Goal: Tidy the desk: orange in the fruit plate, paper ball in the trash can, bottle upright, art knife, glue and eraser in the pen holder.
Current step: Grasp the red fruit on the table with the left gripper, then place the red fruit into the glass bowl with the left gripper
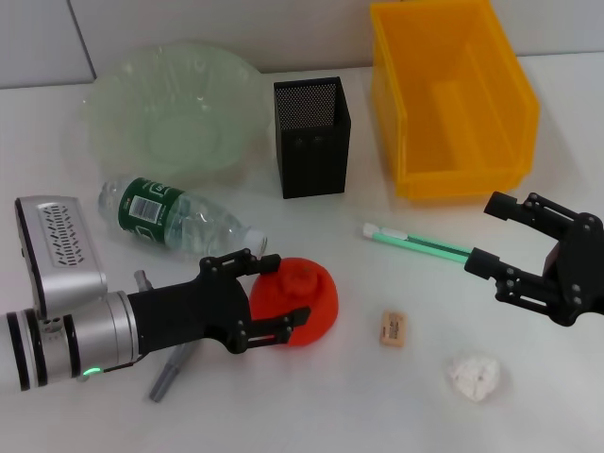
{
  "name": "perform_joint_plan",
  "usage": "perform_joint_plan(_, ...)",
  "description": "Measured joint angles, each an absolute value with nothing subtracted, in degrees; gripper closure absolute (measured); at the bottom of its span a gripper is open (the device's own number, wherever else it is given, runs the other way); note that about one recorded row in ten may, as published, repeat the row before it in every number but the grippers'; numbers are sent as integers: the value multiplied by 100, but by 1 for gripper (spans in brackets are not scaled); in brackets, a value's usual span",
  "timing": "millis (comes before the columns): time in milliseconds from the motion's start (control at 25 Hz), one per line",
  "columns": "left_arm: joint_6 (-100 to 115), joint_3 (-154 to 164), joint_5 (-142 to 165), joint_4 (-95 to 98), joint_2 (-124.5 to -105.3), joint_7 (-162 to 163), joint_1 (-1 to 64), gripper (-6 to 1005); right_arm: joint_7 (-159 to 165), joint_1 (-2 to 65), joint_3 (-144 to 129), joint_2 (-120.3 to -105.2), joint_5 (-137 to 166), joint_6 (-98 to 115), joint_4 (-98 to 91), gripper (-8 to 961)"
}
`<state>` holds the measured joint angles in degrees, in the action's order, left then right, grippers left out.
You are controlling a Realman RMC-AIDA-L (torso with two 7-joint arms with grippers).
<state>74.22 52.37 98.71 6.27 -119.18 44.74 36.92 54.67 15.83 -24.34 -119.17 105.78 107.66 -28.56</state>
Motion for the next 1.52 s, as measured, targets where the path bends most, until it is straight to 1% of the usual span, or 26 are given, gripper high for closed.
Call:
perform_joint_plan(280,7190,5243,9842,561,-11918,4387,3732,250,5464,1573,-2422,-11918,10573,10771,-2856,191)
perform_joint_plan(520,7282,5249,9835,523,-11918,4403,3752,431,5462,1571,-2388,-11918,10573,10770,-2856,192)
perform_joint_plan(640,7651,5276,9863,563,-11916,4443,3742,627,5461,1549,-2372,-11918,10573,10774,-2857,192)
perform_joint_plan(680,8278,5250,9852,753,-11901,4501,3660,670,5459,1537,-2330,-11918,10573,10775,-2856,192)
perform_joint_plan(720,8278,5250,9852,753,-11901,4501,3660,713,5459,1537,-2330,-11918,10573,10775,-2856,192)
perform_joint_plan(840,9094,4984,9546,1355,-11878,4732,3359,842,5458,1533,-2255,-11918,10568,10776,-2856,192)
perform_joint_plan(960,9124,4642,8791,1859,-11874,5034,3175,855,5457,1531,-2233,-11918,10565,10776,-2856,192)
perform_joint_plan(1120,8446,4515,8138,2018,-11857,5105,3281,872,5457,1533,-2252,-11918,10564,10776,-2856,192)
perform_joint_plan(1160,7609,4507,7763,2061,-11859,5104,3529,876,5457,1543,-2265,-11919,10564,10776,-2851,192)
perform_joint_plan(1240,7170,4507,7604,2063,-11868,5103,3689,885,5457,1562,-2280,-11923,10564,10775,-2832,192)
perform_joint_plan(1320,7170,4507,7604,2063,-11868,5103,3689,894,5457,1575,-2287,-11924,10564,10773,-2821,192)
perform_joint_plan(1360,6820,4512,7520,2050,-11874,5103,3817,898,5457,1580,-2287,-11925,10564,10772,-2820,192)
perform_joint_plan(1400,5988,4550,7484,1929,-11882,5078,4199,908,5457,1584,-2289,-11926,10564,10771,-2820,192)
perform_joint_plan(1520,5653,4556,7500,1872,-11894,5046,4360,930,5457,1611,-2295,-11927,10564,10771,-2820,192)
